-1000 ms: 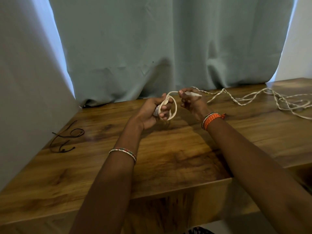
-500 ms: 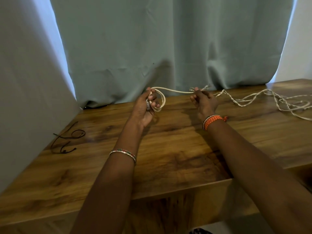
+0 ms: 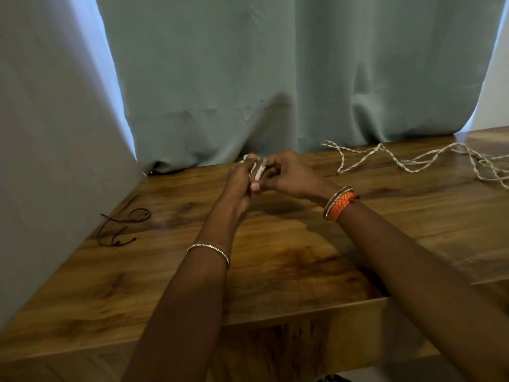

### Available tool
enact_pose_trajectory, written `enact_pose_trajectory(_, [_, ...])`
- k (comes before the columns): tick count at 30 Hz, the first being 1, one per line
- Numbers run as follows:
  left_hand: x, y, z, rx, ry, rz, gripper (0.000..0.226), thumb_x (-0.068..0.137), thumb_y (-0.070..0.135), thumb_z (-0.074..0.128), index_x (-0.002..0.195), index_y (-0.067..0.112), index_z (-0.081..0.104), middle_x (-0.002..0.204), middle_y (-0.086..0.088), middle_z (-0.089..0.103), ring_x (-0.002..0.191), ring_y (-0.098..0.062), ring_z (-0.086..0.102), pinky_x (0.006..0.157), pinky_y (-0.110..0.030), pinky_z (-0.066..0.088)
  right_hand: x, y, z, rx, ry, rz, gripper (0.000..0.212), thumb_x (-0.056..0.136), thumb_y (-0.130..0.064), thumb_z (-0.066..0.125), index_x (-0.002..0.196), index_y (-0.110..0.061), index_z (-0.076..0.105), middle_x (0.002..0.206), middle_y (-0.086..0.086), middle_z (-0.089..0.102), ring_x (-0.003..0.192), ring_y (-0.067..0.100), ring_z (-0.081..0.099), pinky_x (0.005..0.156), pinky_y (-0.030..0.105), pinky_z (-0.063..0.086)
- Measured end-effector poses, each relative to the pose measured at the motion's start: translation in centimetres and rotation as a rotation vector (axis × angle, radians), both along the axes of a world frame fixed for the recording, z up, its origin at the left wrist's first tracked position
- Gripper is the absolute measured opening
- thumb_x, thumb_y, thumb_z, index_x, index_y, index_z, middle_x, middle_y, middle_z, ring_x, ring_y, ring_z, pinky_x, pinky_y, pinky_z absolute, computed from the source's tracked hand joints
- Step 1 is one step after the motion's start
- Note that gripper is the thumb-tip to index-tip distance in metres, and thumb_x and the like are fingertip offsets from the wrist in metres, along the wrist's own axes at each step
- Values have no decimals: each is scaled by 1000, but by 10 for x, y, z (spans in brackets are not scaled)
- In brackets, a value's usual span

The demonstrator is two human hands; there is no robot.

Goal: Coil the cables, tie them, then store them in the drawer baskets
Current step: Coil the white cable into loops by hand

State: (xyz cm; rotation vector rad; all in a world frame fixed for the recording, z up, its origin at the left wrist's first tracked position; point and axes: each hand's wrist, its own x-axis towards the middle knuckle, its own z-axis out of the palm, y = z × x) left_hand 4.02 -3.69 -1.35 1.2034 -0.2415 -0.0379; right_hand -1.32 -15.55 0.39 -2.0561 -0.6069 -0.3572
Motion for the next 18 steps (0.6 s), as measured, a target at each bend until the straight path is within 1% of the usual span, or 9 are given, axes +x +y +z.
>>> enact_pose_trajectory(1, [-2,-3,1,77,-31,16,22,97,20,44,83,10,57,72,-5,62,59,-13,56,49,-23,44,1,-4,0,98,22,13,15,74,-2,76,87,-4,70,84,11,73,76,18,71,74,27,57])
enact_pose_trajectory(3, [-7,-6,2,245,-107,56,23,98,23,43,88,10,59,71,-4,61,57,-11,56,49,-20,45,3,-11,2,293,39,8,19,76,0,74,92,6,64,82,19,71,73,26,70,76,37,59])
enact_pose_trajectory(6, [-13,-9,2,329,-183,22,26,99,22,40,87,10,59,57,2,57,48,-6,54,43,-16,43,4,-21,6,472,99,14,23,77,0,72,95,0,57,77,15,68,64,21,69,65,31,60])
enact_pose_trajectory(7, [-13,-9,2,365,-177,20,28,100,21,38,84,11,58,53,4,55,45,-5,51,42,-16,41,4,-20,6,451,110,5,24,77,0,73,95,-2,56,76,13,67,63,20,69,63,30,60])
enact_pose_trajectory(9, [-14,-11,0,435,-117,-1,32,99,15,30,81,7,55,45,3,54,36,-5,47,37,-16,37,10,-19,2,257,39,-117,22,75,-6,76,89,-10,59,75,6,67,65,16,68,63,30,58])
enact_pose_trajectory(11, [-17,-13,-1,395,-8,-37,37,96,11,26,72,4,52,36,1,49,27,-8,41,33,-15,30,15,-19,0,95,-68,-243,23,71,-14,81,80,-18,61,74,-3,66,68,11,64,64,28,52])
enact_pose_trajectory(14, [-23,-17,5,291,7,-80,43,99,20,23,62,13,44,32,6,32,24,-6,24,30,-13,19,17,-24,0,140,-112,-237,22,70,-15,81,78,-15,61,74,-2,65,67,9,59,62,25,49])
enact_pose_trajectory(16, [-24,-17,9,270,14,-113,51,102,36,18,62,15,42,32,6,27,24,-5,20,31,-12,15,15,-23,-3,220,-102,-207,20,72,-13,80,80,-12,61,75,0,65,67,10,60,62,25,50])
enact_pose_trajectory(18, [-25,-14,12,291,27,-160,55,101,42,18,62,13,42,31,6,25,24,-5,18,33,-12,13,13,-16,-7,293,-115,-191,18,76,-14,77,80,-13,60,77,2,64,66,12,60,64,27,52])
